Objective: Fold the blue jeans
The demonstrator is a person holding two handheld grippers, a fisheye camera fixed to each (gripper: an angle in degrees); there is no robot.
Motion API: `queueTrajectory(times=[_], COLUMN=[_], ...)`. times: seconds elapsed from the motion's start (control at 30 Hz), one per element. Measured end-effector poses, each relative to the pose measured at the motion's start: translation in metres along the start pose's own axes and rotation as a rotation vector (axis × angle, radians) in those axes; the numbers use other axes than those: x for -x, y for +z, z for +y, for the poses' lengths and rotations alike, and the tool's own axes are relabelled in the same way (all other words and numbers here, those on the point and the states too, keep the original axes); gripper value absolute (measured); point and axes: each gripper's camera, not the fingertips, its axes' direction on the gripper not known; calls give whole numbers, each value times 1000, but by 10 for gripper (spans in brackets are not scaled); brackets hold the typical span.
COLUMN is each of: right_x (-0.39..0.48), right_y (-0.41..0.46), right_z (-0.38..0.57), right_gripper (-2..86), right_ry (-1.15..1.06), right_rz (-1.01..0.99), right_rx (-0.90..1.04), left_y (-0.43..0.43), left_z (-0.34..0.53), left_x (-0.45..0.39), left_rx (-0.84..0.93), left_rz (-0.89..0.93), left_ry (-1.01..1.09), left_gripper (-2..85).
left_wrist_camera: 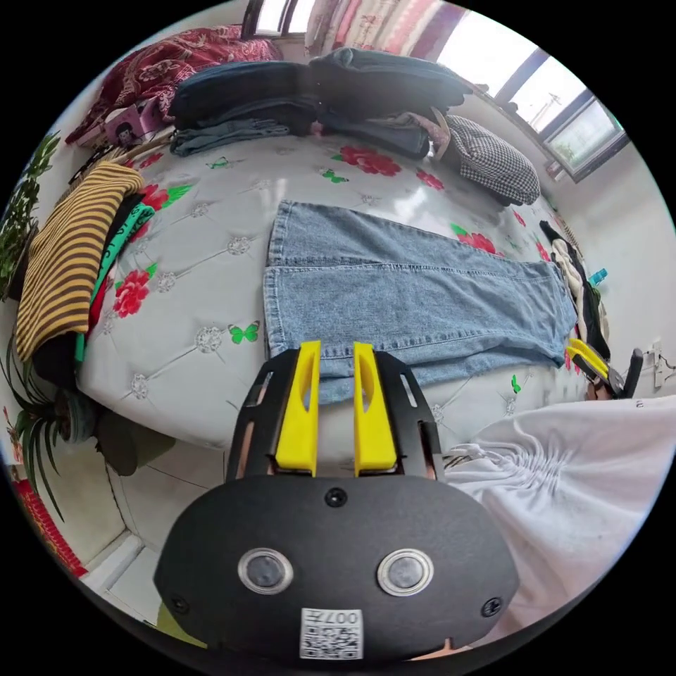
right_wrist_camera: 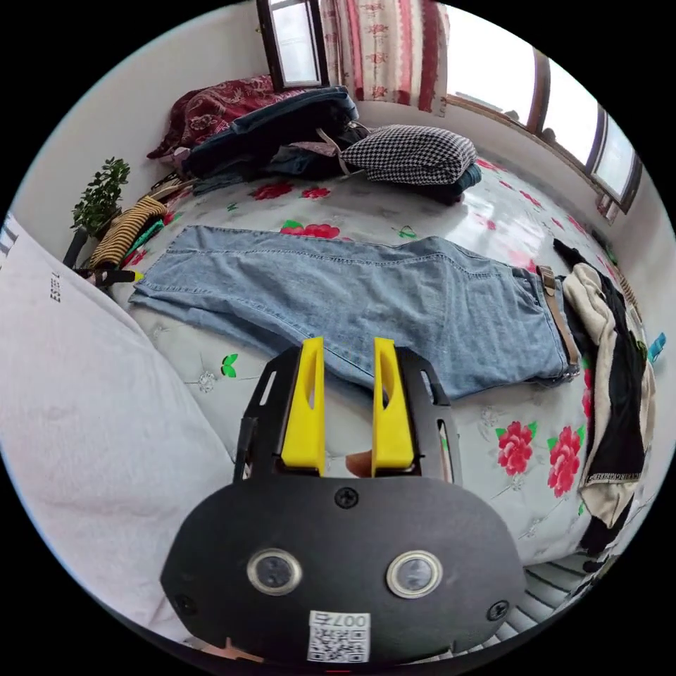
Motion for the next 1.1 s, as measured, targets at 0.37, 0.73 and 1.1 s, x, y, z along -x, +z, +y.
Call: queueTrajectory(times=[0.37,0.73,1.1], right_x=[20,37,19], right_y=[19,61,-7], right_z=[-56,-40,-7], right_gripper=[5,0,3], right_ry=[-163,-187,138], right_rz=[79,101,35], right_rx=[161,311,14], left_y=[-17,-3,-33], left_z=[-14,63,71], left_x=[-32,26,118], left_rx=[55,134,-82], left_rz=[-160,17,330], left_ry=[284,99,-314], left_gripper=[-9,-8,209])
